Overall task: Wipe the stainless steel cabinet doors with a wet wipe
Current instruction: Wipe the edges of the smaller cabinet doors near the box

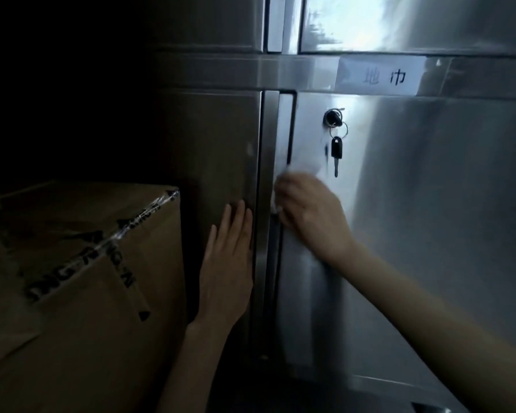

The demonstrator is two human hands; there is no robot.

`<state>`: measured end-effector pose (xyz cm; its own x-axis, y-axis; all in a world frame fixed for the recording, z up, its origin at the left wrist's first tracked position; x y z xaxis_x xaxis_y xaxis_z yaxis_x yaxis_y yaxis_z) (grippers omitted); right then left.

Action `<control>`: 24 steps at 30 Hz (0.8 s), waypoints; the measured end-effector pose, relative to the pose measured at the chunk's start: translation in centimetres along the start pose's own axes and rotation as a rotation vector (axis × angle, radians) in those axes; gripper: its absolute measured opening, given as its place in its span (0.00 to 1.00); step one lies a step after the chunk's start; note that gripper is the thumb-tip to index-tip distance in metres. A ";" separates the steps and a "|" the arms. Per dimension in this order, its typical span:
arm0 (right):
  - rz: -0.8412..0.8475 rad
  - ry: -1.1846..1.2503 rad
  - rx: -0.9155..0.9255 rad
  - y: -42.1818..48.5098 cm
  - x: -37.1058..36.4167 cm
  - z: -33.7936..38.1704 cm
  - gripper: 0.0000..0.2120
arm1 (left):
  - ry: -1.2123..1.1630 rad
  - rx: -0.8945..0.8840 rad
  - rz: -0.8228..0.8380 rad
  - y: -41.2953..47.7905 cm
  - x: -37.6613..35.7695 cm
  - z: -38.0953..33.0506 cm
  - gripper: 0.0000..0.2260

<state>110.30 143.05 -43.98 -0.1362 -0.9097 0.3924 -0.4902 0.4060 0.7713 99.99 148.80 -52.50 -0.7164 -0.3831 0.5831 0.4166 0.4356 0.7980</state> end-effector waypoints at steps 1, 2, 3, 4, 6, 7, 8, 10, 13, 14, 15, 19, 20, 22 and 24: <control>0.038 0.015 0.065 -1.2 -0.2 1.2 0.06 | 0.001 0.005 0.018 0.0 -0.1 0.0 0.34; 0.082 0.018 0.121 -2.1 -0.4 2.1 0.07 | -0.001 0.004 0.037 0.1 -0.2 -0.1 0.34; 0.102 0.013 0.148 -2.3 -0.4 2.4 0.06 | -0.005 -0.004 0.048 0.1 -0.4 -0.2 0.35; 0.101 0.006 0.133 -1.8 -0.2 2.1 0.04 | -0.014 -0.012 0.052 0.1 -0.6 -0.3 0.35; 0.066 -0.022 0.045 -0.5 0.3 1.1 0.02 | -0.048 -0.014 0.058 0.0 -0.9 -0.4 0.35; 0.060 -0.033 0.022 -0.1 0.4 1.0 0.02 | -0.066 -0.012 0.060 0.0 -1.0 -0.5 0.36; 0.067 -0.031 0.034 -0.3 0.3 1.4 0.02 | -0.087 -0.014 0.058 0.0 -1.0 -0.6 0.35; 0.093 0.019 0.075 -1.9 0.3 2.3 0.03 | -0.133 -0.047 0.024 0.4 -0.3 -1.3 0.30; 0.076 0.103 -0.035 -5.0 2.6 1.3 0.05 | -0.191 -0.120 -0.032 1.2 1.4 -3.1 0.26; 0.054 0.118 -0.105 -6.1 4.0 0.2 0.06 | -0.203 -0.141 -0.047 1.4 2.0 -3.7 0.26; 0.031 0.119 -0.164 -7.4 5.8 -1.0 0.07 | -0.215 -0.160 -0.055 1.7 2.5 -4.4 0.26; 0.013 0.013 -0.285 -12.9 14.0 -5.7 0.06 | -0.261 -0.289 -0.042 2.7 3.1 -8.9 0.25; 0.023 -0.027 -0.306 -14.1 16.2 -6.9 0.06 | -0.270 -0.343 -0.029 3.0 2.8 -10.6 0.25; 0.051 -0.124 -0.339 -16.3 20.3 -9.2 0.06 | -0.292 -0.459 -0.010 3.6 1.9 -15.0 0.25; 0.083 -0.215 -0.364 -18.2 24.1 -11.4 0.06 | -0.324 -0.558 0.004 4.4 1.0 -20.1 0.25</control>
<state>125.77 114.76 -42.82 -0.3577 -0.8545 0.3766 -0.1391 0.4476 0.8833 112.39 133.99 -45.34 -0.8108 -0.0786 0.5800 0.5852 -0.0864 0.8063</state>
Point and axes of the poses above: each hand's wrist, its own y-axis towards the middle knuckle, its own x-axis out of the back of the hand, z = x × y, the point moved 6 cm from there along y, towards the middle knuckle, and after that the axes turned 1 degree about x, right-handed, at the moved point
